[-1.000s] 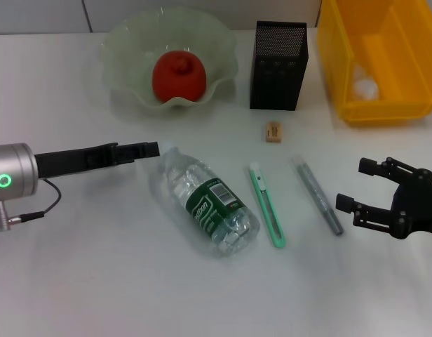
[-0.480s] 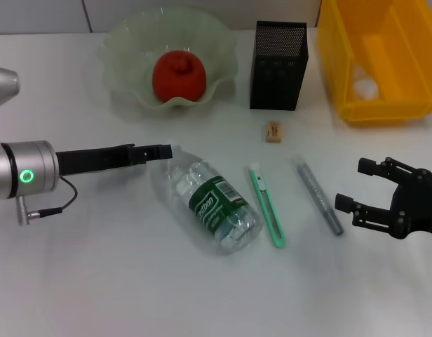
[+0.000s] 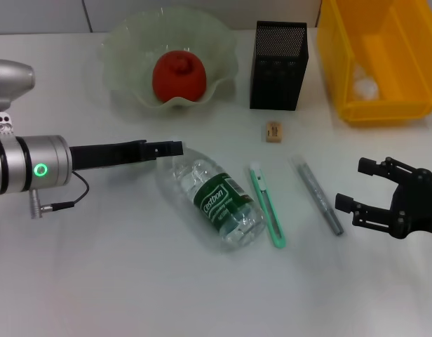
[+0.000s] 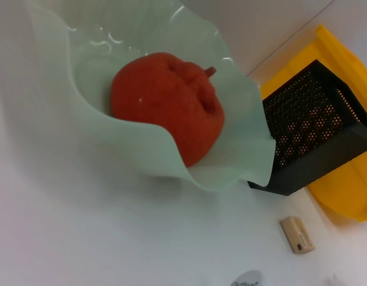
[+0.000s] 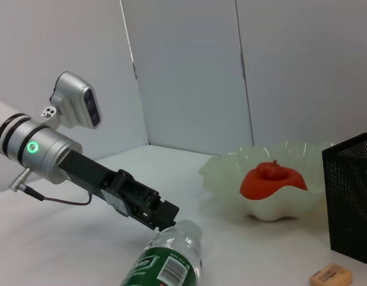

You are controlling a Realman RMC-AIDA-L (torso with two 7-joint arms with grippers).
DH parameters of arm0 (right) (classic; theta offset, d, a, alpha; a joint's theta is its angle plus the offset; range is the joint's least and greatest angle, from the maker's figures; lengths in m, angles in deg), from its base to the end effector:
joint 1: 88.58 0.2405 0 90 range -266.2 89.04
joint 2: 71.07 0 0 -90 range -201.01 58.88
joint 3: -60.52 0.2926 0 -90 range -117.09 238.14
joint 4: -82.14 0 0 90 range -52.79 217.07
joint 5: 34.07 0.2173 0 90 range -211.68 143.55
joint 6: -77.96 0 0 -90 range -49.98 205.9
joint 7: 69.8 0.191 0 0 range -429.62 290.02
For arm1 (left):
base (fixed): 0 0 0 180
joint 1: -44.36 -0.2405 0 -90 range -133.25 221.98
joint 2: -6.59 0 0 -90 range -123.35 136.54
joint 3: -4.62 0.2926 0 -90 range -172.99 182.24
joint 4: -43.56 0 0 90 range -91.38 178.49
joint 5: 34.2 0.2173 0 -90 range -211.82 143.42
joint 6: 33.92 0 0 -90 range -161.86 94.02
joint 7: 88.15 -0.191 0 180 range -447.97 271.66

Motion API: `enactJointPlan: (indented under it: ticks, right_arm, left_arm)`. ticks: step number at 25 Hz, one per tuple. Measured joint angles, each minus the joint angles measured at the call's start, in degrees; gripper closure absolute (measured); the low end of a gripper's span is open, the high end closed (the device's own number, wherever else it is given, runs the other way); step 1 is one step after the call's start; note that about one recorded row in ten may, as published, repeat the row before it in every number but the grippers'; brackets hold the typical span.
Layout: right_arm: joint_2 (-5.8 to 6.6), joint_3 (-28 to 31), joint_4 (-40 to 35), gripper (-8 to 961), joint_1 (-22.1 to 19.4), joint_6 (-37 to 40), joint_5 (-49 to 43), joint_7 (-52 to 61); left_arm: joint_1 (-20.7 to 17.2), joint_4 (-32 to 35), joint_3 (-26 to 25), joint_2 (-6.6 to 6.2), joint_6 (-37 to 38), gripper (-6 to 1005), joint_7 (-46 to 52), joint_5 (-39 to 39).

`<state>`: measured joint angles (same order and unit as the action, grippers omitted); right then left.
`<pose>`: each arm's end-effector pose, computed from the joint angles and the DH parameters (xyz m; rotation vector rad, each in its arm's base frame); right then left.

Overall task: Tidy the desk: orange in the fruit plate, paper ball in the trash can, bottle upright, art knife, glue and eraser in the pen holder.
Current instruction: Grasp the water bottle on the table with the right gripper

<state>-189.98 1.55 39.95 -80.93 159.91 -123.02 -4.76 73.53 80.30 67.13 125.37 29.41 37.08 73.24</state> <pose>0.3402 0.2880 -0.0540 -2.4786 0.5844 0.7299 -0.3024 0.3974 -0.1019 -2.2925 -1.6057 -0.5211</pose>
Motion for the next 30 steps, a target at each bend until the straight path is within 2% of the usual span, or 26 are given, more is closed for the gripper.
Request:
enactJointPlan:
  ticks: [20, 28, 30]
  right_arm:
    - [-0.06, 0.08, 0.62, 112, 1.17, -0.84, -1.79, 0.87]
    - [-0.09, 0.09, 0.62, 112, 1.23, -0.84, -1.88, 0.88]
    - [-0.09, 0.09, 0.63, 112, 1.23, -0.84, -1.94, 0.88]
  left_arm:
    - [4.56, -5.5, -0.38, 0.11, -2.15, 273, -1.6, -0.36]
    - [4.82, -8.26, -0.2, -0.01, -2.63, 277, -5.5, -5.93]
    - [5.16, -8.92, -0.12, -0.03, -2.66, 335, -6.27, -6.04]
